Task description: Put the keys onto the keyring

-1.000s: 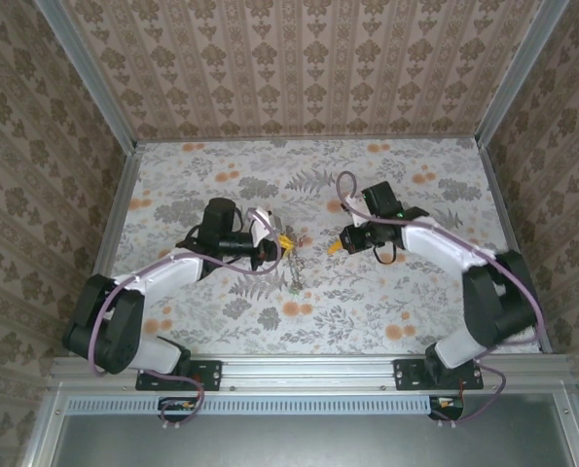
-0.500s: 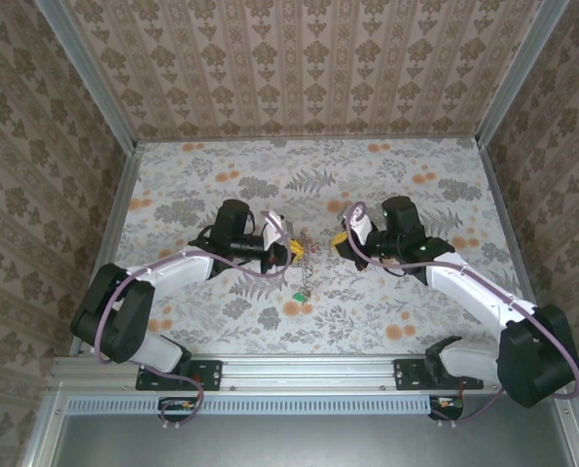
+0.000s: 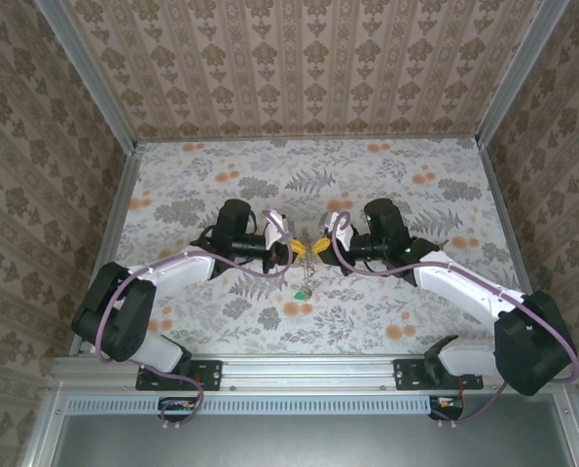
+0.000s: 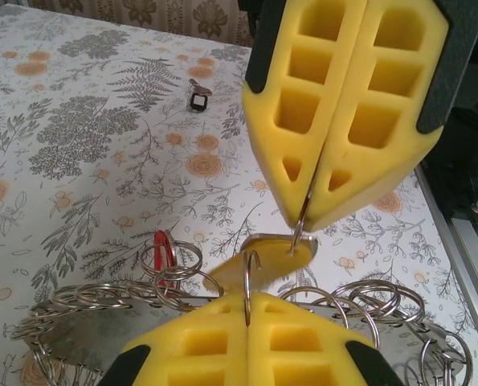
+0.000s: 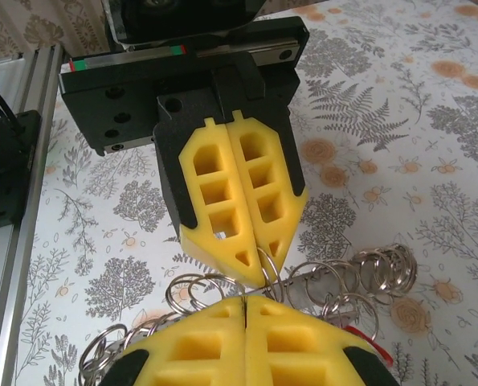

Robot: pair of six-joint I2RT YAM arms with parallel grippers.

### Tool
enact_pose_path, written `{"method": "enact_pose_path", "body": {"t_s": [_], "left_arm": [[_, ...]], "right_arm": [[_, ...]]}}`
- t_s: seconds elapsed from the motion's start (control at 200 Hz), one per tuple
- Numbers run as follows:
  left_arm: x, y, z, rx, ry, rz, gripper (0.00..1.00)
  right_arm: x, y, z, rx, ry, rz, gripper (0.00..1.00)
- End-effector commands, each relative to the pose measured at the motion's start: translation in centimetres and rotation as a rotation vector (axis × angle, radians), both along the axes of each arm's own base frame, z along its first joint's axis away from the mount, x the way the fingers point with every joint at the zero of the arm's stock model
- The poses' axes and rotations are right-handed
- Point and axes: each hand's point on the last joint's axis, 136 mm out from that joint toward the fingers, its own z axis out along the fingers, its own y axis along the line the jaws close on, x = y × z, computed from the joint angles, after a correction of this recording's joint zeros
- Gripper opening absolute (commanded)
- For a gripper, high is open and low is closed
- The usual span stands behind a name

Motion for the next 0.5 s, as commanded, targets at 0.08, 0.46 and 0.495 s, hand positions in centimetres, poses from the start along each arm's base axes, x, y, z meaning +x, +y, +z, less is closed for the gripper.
{"method": "enact_pose_path", "body": {"t_s": [0.08,0.46,0.495], "left_arm": [[0.2,-0.9,2.2,-0.057,-0.033,-0.035,0.0],[0.3,-0.9,2.4,-0.06,-0.039,-0.035,0.0],[0.3,-0.9,2.4,-0.061,-0.04,-0.035,0.0]], "right_arm": [[1.2,1.1,1.9,0.048,-0.057,-0.007,0.0],[1.4,1.3,0.7,-0.015,-0.054,-0.016,0.0],[1.3,1.3,0.7,-0.013,-0.051,-0.012,0.0]]}}
